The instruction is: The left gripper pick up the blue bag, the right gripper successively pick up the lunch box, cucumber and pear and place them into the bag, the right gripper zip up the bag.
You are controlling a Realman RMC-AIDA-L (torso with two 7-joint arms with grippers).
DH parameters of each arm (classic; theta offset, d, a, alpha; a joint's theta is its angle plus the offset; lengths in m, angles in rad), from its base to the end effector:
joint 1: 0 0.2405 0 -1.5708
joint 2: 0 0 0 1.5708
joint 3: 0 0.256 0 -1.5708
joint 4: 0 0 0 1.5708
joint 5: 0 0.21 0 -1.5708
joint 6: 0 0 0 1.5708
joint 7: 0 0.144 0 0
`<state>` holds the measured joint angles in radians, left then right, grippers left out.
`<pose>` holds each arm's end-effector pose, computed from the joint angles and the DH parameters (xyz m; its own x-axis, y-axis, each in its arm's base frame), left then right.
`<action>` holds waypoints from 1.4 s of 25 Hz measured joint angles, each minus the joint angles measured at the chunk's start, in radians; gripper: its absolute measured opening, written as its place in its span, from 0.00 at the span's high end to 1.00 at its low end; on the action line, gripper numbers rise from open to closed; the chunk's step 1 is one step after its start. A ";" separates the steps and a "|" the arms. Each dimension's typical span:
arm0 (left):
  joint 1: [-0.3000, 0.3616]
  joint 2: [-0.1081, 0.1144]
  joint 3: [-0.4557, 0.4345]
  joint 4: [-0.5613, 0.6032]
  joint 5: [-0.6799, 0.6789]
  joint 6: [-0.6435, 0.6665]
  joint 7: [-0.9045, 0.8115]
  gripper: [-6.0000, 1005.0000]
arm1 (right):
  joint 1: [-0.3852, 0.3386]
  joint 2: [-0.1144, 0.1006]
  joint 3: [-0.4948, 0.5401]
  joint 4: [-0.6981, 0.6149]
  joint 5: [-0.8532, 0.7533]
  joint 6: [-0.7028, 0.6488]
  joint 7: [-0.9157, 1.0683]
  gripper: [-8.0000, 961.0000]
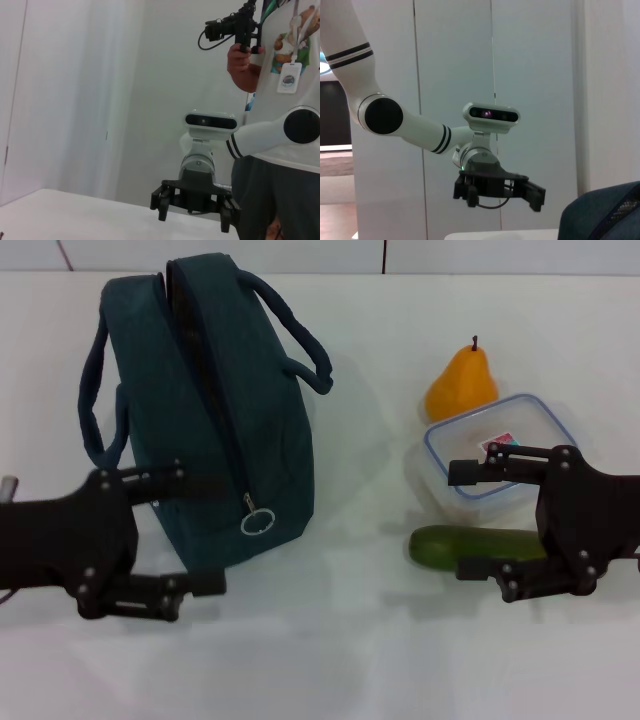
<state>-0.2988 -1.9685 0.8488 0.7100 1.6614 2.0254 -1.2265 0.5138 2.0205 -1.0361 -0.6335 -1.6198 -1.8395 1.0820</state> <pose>-0.2716 0.2409 0.0590 0.7068 0.1501 0.6913 0.2031 -0.9791 0.0050 0.2105 0.2950 0.0040 0.7545 0.0311 -0.6555 0.0232 -0.9995 -0.0207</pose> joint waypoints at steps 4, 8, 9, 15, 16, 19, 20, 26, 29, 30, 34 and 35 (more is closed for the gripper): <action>-0.002 -0.007 -0.122 0.000 -0.020 -0.005 -0.029 0.13 | 0.000 -0.001 0.006 0.000 0.001 0.005 0.000 0.16; -0.031 -0.022 -0.366 0.001 -0.030 -0.078 -0.164 0.14 | 0.000 -0.002 0.007 0.001 0.002 0.020 -0.001 0.16; -0.041 -0.022 -0.407 0.003 -0.029 -0.122 -0.217 0.14 | 0.001 -0.003 0.007 0.001 0.002 0.025 -0.001 0.16; -0.108 -0.002 -0.448 0.052 0.019 -0.383 -0.503 0.15 | 0.007 -0.004 0.004 0.002 0.002 0.058 -0.001 0.16; -0.118 0.001 -0.446 0.073 0.046 -0.404 -0.544 0.15 | 0.008 -0.005 0.004 0.002 0.002 0.065 -0.001 0.16; -0.155 0.004 -0.446 0.145 0.165 -0.424 -0.708 0.15 | 0.010 -0.006 0.003 0.002 0.002 0.079 -0.001 0.15; -0.164 0.004 -0.446 0.162 0.200 -0.427 -0.754 0.15 | 0.011 -0.007 0.005 0.002 0.002 0.082 -0.001 0.15; -0.182 -0.008 -0.431 0.312 0.403 -0.424 -1.054 0.16 | 0.007 -0.008 0.011 0.000 0.002 0.093 -0.001 0.15; -0.154 -0.024 -0.370 0.390 0.408 -0.424 -1.150 0.16 | 0.003 -0.009 0.013 -0.001 0.001 0.099 -0.001 0.16; -0.141 -0.029 -0.341 0.426 0.409 -0.424 -1.193 0.16 | 0.003 -0.010 0.013 0.000 0.001 0.102 -0.001 0.16; -0.115 -0.039 -0.240 0.522 0.417 -0.424 -1.294 0.17 | 0.002 -0.010 0.013 0.000 0.001 0.116 -0.004 0.16; -0.113 -0.041 -0.215 0.537 0.420 -0.424 -1.309 0.17 | 0.003 -0.011 0.013 0.000 0.001 0.116 -0.006 0.16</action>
<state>-0.4115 -2.0090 0.6338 1.2475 2.0814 1.6017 -2.5350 0.5167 2.0098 -1.0229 -0.6335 -1.6184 -1.7231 1.0759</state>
